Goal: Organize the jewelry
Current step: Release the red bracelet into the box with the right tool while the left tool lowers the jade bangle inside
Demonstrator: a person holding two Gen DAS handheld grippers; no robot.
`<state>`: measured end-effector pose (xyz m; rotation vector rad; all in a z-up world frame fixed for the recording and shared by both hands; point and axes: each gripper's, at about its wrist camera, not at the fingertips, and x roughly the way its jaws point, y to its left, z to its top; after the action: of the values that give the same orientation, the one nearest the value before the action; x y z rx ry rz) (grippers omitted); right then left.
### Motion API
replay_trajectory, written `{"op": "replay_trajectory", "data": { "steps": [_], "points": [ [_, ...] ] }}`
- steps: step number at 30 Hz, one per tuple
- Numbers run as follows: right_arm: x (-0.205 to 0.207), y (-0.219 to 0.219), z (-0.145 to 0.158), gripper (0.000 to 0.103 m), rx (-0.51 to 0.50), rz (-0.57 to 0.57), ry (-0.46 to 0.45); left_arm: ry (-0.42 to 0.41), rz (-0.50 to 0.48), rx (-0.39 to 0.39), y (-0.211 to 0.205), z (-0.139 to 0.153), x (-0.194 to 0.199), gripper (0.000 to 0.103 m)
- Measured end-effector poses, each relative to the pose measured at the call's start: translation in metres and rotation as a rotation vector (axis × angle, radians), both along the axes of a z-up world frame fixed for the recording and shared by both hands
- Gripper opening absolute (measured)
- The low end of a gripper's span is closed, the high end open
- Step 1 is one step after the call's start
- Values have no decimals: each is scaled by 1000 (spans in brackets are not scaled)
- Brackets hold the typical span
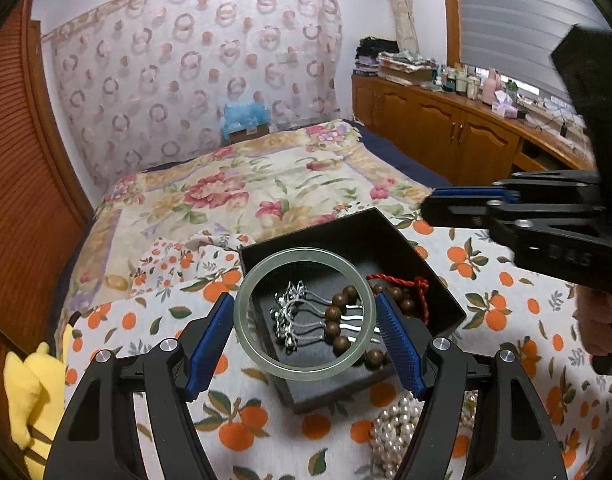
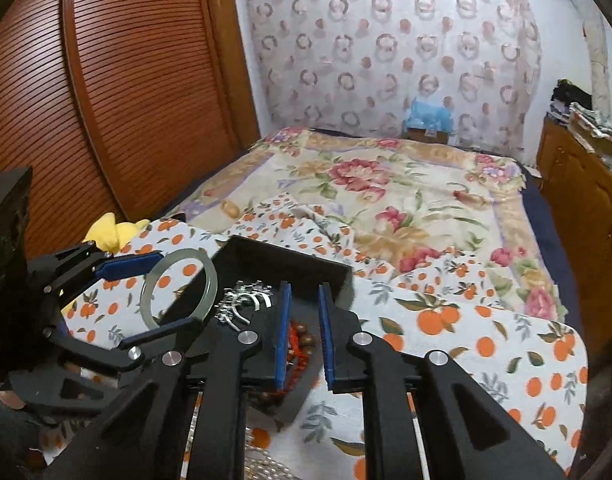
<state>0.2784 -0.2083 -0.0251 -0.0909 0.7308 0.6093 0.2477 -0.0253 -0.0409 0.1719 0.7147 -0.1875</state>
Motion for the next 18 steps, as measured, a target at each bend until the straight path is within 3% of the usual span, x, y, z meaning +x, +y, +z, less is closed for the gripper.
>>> {"op": "replay_trajectory", "data": {
  "steps": [7, 18],
  "points": [
    [-5, -18, -3, 16, -1, -28, -4, 33, 0, 59, -12, -13, 16, 69],
    [-15, -39, -17, 16, -18, -42, 3, 57, -14, 78, -22, -22, 20, 69]
  ]
}}
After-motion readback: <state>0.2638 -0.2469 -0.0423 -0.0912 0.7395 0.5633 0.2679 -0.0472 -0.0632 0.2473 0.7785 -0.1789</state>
